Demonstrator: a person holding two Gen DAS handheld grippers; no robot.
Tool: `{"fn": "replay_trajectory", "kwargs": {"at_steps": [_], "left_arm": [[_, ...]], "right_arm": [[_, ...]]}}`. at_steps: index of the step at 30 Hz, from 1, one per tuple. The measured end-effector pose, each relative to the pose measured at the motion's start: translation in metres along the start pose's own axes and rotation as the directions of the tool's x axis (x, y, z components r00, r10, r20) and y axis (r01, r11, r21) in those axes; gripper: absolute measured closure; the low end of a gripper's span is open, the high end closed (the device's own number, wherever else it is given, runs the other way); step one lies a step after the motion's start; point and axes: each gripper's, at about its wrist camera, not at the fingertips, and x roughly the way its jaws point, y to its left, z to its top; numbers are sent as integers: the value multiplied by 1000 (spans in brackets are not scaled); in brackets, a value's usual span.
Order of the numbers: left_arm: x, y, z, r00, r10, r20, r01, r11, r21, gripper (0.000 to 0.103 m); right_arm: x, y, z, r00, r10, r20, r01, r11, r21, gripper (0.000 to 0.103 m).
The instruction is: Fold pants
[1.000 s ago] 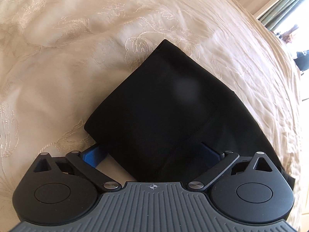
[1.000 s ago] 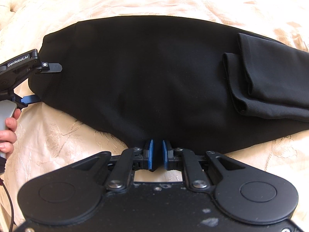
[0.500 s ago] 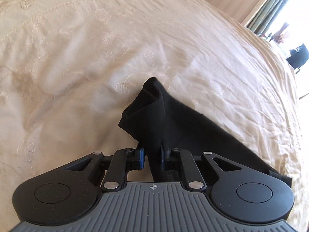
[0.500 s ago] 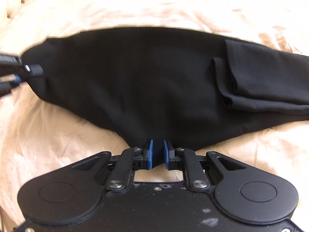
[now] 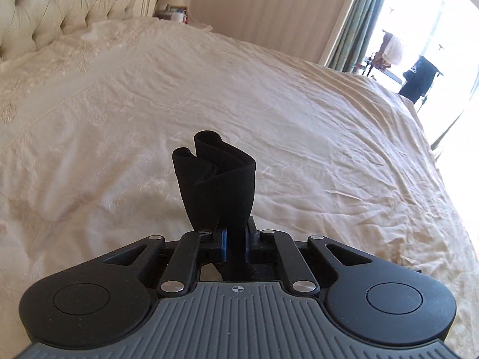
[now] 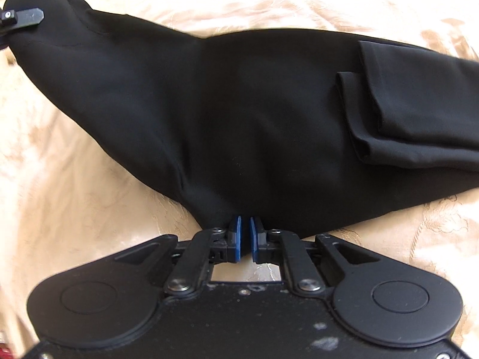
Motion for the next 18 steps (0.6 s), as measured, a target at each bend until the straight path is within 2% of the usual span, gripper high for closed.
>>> {"fn": "replay_trajectory", "kwargs": {"at_steps": [6, 10, 12, 14, 16, 18], "left_arm": [[-27, -107, 1, 994, -39, 99, 21, 984, 176, 94], [-12, -192, -18, 989, -111, 94, 82, 961, 265, 94], [6, -229, -33, 987, -155, 53, 134, 951, 279, 94], [35, -268, -54, 982, -185, -38, 188, 938, 291, 94], [67, -299, -79, 969, -201, -143, 236, 925, 299, 92], [103, -328, -105, 944, -188, -272, 274, 906, 323, 91]], "right_arm": [[-58, -61, -1, 991, 106, 84, -109, 993, 34, 92], [-89, -114, -6, 989, 95, 113, -99, 995, 25, 92], [-102, -146, -10, 991, 71, 114, -76, 996, 39, 92], [-113, -177, -16, 993, 43, 114, -51, 996, 72, 92], [-121, -207, -22, 994, 14, 108, -25, 994, 103, 92], [-130, -233, -30, 995, -21, 95, 6, 989, 148, 92]]}}
